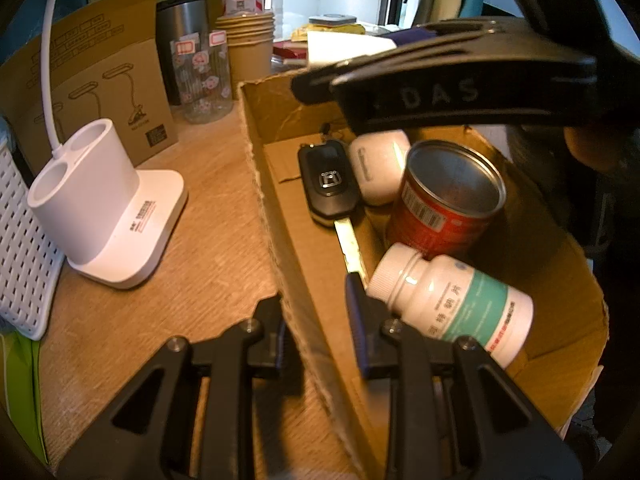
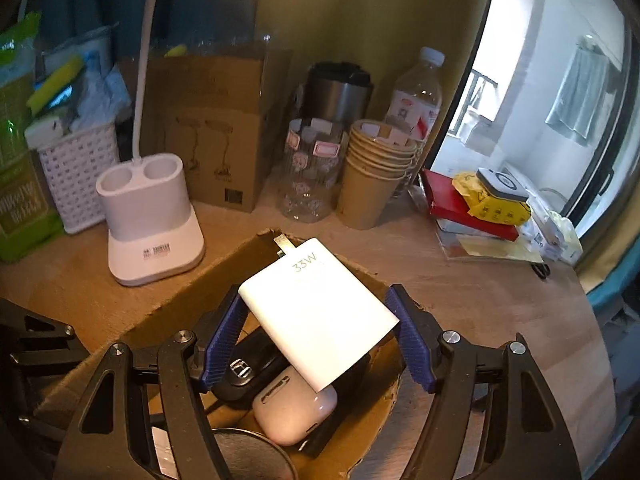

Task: Organize rigid objects
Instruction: 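Lower the charger block into the box and open the right gripper, then move the right gripper to the brown leather watch and grasp it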

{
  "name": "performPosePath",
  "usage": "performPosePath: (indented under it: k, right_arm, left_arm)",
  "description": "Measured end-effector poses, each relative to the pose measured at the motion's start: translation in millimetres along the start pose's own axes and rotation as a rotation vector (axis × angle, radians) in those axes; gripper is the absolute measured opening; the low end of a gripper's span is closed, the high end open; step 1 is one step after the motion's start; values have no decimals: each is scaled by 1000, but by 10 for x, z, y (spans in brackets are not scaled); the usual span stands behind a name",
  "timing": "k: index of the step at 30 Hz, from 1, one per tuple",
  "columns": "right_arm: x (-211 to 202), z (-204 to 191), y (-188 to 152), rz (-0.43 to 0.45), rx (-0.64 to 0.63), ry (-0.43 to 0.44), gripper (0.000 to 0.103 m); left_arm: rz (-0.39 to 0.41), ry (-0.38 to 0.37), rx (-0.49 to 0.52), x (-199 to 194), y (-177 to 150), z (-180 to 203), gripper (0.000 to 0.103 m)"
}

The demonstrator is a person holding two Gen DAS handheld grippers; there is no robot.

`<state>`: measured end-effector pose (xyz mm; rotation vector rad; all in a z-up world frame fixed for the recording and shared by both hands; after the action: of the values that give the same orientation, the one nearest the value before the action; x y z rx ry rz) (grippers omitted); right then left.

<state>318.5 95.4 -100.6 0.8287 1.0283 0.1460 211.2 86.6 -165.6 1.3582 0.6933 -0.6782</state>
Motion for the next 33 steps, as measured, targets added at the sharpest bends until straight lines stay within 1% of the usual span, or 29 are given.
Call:
performPosePath:
  k: [2,6,13,17,19,22,24,25,33]
  right_arm:
    - [57,10,-20,-30,-3,25,74]
    - [172,81,-47,-83,31,75,74]
    - [261,146,-87,-127,62,63,74]
    - [260,152,-68,-131,77,80,74]
    - [249,151,-61,-131,71,68,74]
    - [178,153,-14,-102,54,47,75]
    - [138,167,24,-92,56,34,80]
    - [123,174,38,-86,57,32,80]
    - [41,302,18,-54,120,32,80]
  left_arm:
    - [0,0,0,0,0,2,27]
    - [0,0,0,0,0,-1,27]
    - [0,0,0,1,-1,6,27]
    - [0,0,-1,3,-3,14,27]
    - [0,-1,-1,3,-4,22,27]
    - [-2,0,1,4,-4,26,27]
    - [-2,-2,-1,6,-6,29,27]
    - [-1,-2,-2,6,-11,31,27]
    - [-1,-3,-2,1,-22,52,27]
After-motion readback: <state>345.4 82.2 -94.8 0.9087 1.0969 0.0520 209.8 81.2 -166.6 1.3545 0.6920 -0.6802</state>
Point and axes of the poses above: each gripper's, at about its wrist camera, not at the fingertips, and x roughly the way its jaws point, z to its right, y to its top, the point moved 6 cm from there along x, roughly the way its jaws point, and after that the axes turned 2 degrees about -x, right-handed, at the moved point
